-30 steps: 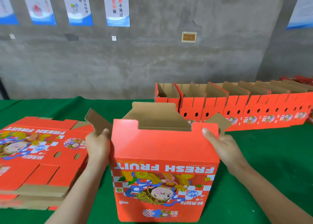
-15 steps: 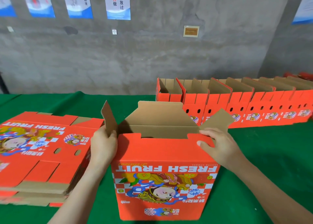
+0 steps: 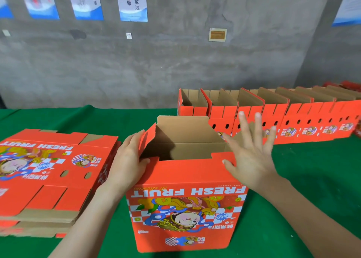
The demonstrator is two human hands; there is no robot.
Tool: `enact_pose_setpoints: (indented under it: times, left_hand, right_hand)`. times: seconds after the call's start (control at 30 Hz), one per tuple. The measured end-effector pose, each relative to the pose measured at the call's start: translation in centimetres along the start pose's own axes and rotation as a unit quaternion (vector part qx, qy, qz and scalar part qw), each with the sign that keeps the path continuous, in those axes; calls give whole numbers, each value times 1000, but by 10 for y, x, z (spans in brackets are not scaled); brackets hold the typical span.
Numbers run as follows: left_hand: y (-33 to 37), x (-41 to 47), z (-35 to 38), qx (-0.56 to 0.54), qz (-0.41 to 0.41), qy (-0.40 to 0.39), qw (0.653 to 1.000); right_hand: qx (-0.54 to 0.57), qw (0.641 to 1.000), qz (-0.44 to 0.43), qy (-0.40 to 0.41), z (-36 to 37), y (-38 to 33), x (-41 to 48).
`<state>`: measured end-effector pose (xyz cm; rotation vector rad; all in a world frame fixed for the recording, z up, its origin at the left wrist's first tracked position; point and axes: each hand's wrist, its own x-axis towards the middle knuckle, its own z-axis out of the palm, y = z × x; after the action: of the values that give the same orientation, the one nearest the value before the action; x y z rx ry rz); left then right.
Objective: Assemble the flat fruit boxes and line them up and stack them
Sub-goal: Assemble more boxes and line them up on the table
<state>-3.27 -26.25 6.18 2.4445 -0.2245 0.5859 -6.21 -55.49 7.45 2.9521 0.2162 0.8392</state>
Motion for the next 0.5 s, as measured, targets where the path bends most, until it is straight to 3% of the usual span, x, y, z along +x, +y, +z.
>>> enact_pose_setpoints:
  times: [0.07, 0.1, 0.17, 0.2, 0.37, 0.5]
  left_hand:
    - [-2, 1, 0, 0, -3, 8, 1000]
    - [-2, 2, 0, -1, -2, 11, 1000]
    - [-3, 1, 1, 1, -5, 15, 1000]
    - [-3, 1, 1, 3, -10, 14, 1000]
    - [-4, -1, -2, 8, 28, -28, 999]
    - [-5, 4, 1, 31, -7, -142, 989]
  right_hand:
    - [11, 995, -97, -10, 0, -12, 7]
    - [69, 988, -126, -57, 2, -18, 12]
    - [205, 953, -102, -199, -1, -24, 21]
    - [249, 938, -81, -227, 0, -24, 26]
    - [277, 920, -13, -276, 18, -15, 36]
    - [291, 915, -20, -277, 24, -13, 33]
